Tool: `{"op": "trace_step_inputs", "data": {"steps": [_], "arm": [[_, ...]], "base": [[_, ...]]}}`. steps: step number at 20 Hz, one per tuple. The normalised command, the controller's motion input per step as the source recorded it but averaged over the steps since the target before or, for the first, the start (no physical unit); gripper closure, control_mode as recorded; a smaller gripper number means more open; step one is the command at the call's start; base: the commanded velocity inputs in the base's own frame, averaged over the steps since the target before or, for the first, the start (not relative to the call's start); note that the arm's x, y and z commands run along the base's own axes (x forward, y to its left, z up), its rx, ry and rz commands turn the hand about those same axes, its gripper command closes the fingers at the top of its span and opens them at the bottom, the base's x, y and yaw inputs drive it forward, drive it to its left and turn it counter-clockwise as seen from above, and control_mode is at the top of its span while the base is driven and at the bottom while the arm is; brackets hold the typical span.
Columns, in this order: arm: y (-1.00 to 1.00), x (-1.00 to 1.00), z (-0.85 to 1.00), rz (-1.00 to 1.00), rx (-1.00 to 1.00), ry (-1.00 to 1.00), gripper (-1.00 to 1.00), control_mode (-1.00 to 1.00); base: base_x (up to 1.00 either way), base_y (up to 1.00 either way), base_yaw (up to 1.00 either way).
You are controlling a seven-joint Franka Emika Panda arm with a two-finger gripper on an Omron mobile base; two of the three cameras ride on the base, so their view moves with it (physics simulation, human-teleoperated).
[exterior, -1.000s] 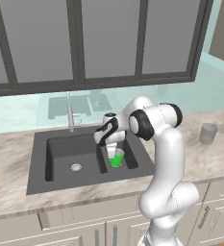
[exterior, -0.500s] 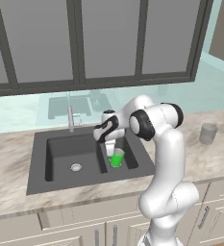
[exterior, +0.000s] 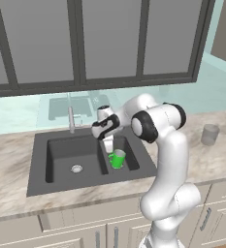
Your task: Place the glass cup in the left basin and the mug in the right basin of the sink.
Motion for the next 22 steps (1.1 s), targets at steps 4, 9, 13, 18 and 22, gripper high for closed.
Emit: {"op": "trace_step_inputs", "data": {"steps": [4,9,13,18,22], "arm": [[-0.02,-0.13,0.25,0.0,-0.07,0.0,-1.0,-1.0],[-0.14,-0.17,0.24,0.0,-0.02,0.02,-1.0,-1.0],[-0.21,-0.16,0.22,0.0,0.0,0.03,-1.0,-1.0],[-0.25,-0.22,0.19,0.0,0.01,0.0,-1.0,-1.0],[-0.31,-0.27,0.17,0.07,0.05,0.0,-1.0,-1.0]], "base": [[0.0,0.0,0.0],[0.0,0.0,0.0],[0.0,0.0,0.0],[0.0,0.0,0.0],[0.0,0.0,0.0]]}}
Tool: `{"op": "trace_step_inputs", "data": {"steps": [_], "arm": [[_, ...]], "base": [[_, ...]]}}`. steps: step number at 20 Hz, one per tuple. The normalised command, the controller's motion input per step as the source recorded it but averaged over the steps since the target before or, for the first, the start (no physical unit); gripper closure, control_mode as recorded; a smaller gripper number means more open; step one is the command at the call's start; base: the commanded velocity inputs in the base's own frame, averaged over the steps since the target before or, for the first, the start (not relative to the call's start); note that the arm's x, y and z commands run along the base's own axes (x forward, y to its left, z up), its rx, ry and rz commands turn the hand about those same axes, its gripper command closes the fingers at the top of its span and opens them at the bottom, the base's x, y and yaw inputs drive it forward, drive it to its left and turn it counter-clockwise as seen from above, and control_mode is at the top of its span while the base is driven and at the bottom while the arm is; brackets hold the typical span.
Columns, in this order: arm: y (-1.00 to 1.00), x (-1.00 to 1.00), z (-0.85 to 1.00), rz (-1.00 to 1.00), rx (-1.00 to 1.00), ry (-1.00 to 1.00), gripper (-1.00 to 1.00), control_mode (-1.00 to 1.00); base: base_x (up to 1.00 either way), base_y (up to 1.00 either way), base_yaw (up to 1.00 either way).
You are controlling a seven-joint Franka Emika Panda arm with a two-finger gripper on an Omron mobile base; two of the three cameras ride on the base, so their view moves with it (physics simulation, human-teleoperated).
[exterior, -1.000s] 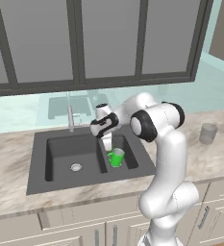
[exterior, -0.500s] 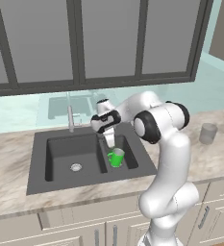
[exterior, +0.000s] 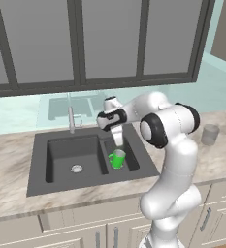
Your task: Place the glass cup in the left basin and the mug in the right basin of the sink.
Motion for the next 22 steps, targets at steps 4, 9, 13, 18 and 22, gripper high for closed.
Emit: {"op": "trace_step_inputs", "data": {"steps": [4,9,13,18,22], "arm": [[-0.35,-0.27,0.21,0.23,0.02,0.0,-1.0,-1.0],[-0.39,-0.25,0.16,0.34,0.0,0.0,-1.0,-1.0],[-0.38,-0.23,0.17,0.36,-0.02,0.0,-1.0,-1.0],[-0.38,-0.2,0.2,0.35,-0.02,0.0,-1.0,-1.0],[-0.38,-0.15,0.23,0.32,0.0,0.05,-1.0,-1.0]], "base": [[0.0,0.0,0.0],[0.0,0.0,0.0],[0.0,0.0,0.0],[0.0,0.0,0.0],[0.0,0.0,0.0]]}}
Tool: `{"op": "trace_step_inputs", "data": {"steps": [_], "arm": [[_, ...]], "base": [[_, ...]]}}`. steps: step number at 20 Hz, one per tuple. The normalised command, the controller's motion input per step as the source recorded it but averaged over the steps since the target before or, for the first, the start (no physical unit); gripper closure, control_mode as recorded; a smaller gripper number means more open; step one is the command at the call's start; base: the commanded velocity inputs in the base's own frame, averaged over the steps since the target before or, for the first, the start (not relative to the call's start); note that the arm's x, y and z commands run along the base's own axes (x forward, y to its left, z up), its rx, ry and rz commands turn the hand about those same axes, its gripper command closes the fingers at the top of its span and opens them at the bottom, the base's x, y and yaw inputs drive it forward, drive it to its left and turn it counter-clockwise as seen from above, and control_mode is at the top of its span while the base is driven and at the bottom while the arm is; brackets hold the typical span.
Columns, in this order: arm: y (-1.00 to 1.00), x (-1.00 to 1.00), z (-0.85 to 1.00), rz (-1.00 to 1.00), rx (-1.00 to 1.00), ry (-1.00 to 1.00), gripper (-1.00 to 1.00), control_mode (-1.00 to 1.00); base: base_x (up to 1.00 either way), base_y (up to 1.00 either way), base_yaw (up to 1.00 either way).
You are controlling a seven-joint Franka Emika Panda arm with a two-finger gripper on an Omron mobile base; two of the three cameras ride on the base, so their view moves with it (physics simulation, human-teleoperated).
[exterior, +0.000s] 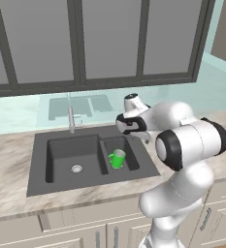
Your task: Place the glass cup in the left basin and the mug in the right basin of the sink.
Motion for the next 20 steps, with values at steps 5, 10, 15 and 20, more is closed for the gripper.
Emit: {"op": "trace_step_inputs", "data": {"steps": [5,10,15,20], "arm": [[-0.38,-0.13,0.24,0.31,0.0,0.07,-1.0,-1.0],[-0.41,-0.11,0.22,0.27,0.0,0.1,-1.0,-1.0],[-0.4,-0.02,0.21,0.23,0.03,0.22,-1.0,-1.0],[-0.4,0.0,0.19,0.19,0.13,0.27,-1.0,-1.0]], "base": [[0.0,0.0,0.0],[0.0,0.0,0.0],[0.0,0.0,0.0],[0.0,0.0,0.0]]}}
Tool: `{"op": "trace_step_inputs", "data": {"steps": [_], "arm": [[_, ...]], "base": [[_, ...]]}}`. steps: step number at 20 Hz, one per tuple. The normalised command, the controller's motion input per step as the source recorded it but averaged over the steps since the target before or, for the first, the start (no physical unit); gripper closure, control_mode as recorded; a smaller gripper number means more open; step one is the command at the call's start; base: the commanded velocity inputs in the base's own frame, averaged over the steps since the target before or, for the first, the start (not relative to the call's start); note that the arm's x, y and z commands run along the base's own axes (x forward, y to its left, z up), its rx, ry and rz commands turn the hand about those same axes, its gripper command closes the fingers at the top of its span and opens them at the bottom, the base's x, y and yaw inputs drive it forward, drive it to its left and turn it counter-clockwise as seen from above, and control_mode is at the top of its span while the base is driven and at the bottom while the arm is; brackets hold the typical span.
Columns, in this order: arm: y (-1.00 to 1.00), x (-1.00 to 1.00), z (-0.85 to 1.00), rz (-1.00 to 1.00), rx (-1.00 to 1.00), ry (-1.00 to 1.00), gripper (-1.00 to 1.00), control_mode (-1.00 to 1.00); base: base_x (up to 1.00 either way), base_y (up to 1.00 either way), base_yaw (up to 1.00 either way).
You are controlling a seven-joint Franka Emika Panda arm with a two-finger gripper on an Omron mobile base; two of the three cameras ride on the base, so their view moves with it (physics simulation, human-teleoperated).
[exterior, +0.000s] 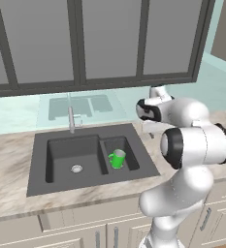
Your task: Place the glass cup in the left basin and the mug in the right basin of the sink.
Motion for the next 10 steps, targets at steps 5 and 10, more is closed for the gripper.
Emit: {"op": "trace_step_inputs", "data": {"steps": [5,10], "arm": [[-0.41,0.0,0.16,0.25,0.05,0.14,-1.0,-1.0],[-0.42,-0.01,0.11,0.27,0.08,0.02,-1.0,-1.0]], "base": [[0.0,0.0,0.0],[0.0,0.0,0.0]]}}
